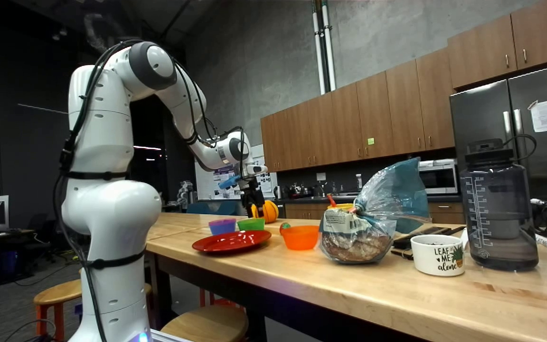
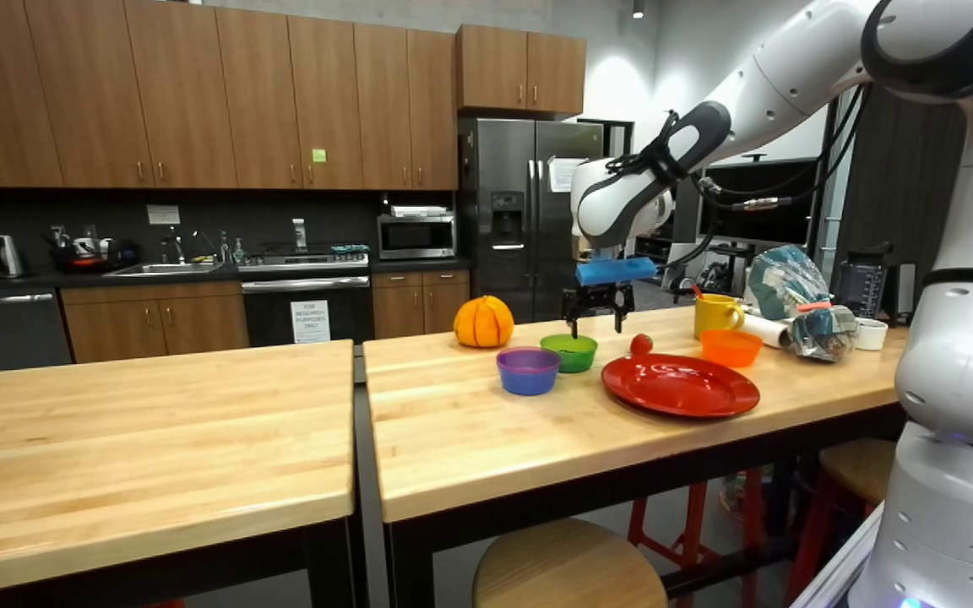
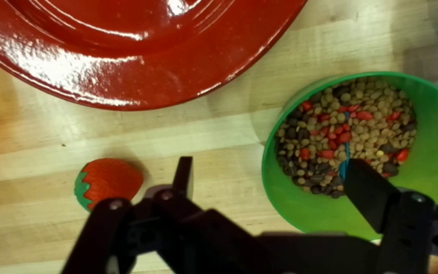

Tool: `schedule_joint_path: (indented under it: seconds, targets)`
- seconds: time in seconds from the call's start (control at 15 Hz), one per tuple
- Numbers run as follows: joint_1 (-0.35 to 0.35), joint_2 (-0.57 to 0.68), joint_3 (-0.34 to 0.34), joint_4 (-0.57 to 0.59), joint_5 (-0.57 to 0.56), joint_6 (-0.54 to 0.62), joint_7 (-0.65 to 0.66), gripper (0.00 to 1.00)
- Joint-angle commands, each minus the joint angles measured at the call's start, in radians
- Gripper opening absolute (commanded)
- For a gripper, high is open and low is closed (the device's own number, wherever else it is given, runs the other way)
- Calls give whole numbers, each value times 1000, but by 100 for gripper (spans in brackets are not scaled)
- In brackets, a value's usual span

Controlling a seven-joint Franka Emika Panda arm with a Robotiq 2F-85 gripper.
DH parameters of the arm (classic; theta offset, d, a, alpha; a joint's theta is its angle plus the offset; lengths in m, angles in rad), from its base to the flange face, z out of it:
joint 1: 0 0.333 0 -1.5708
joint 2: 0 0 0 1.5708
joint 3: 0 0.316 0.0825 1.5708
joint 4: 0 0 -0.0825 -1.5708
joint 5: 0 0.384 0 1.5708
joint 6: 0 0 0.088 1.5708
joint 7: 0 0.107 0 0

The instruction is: Pour the contents in the green bowl into the purple bowl.

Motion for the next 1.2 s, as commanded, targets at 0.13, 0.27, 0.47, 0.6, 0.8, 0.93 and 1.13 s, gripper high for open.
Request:
schedule_joint_path:
  seconds: [0.13, 0.27, 0.47, 0.6, 0.8, 0.93, 1.13]
  targets:
    - [0, 74, -47, 46, 71, 23, -28, 74]
    - [4, 93, -53, 55, 86, 23, -26, 61]
    - [11, 110, -57, 66, 95, 24, -23, 38]
    - [12, 112, -58, 77, 97, 17, -26, 21]
    - [14, 95, -59, 86, 93, -5, -22, 1]
    - [13, 79, -59, 93, 94, -27, -25, 0]
    - [14, 54, -58, 108, 81, -68, -19, 1]
